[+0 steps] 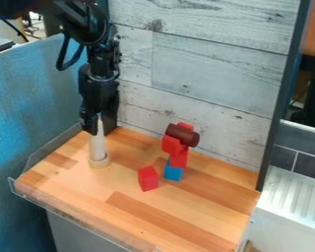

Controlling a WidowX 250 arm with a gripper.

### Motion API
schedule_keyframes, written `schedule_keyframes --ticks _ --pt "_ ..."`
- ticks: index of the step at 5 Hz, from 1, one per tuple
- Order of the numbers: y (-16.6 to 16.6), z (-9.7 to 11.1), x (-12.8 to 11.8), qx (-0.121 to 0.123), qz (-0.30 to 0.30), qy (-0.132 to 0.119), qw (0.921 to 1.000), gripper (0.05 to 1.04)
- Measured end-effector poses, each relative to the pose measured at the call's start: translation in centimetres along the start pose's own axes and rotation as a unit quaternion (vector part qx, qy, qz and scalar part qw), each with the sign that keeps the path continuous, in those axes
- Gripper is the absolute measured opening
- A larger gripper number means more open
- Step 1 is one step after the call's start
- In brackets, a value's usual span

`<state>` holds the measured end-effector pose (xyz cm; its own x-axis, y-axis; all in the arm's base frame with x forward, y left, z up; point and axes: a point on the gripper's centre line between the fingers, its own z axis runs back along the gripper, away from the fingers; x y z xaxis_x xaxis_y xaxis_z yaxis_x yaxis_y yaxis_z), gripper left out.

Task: Put the red cube on top of the cylinder

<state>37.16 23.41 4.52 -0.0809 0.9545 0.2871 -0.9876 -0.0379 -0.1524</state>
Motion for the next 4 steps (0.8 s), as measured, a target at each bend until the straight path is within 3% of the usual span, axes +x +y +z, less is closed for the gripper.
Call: schedule_keyframes --ticks 1,2,3,4 --pt "0.8 -1.7 -0.8 0.019 -0.006 0.012 0.9997 1.001" --pt "1.9 -1.8 -1.8 0.008 -0.038 0.02 0.999 1.001" --pt "1.9 0.4 -1.5 -0.038 -0.066 0.012 0.997 1.001" --pt "2.7 1.2 -1.0 -0.069 -0.102 0.01 0.9924 1.001"
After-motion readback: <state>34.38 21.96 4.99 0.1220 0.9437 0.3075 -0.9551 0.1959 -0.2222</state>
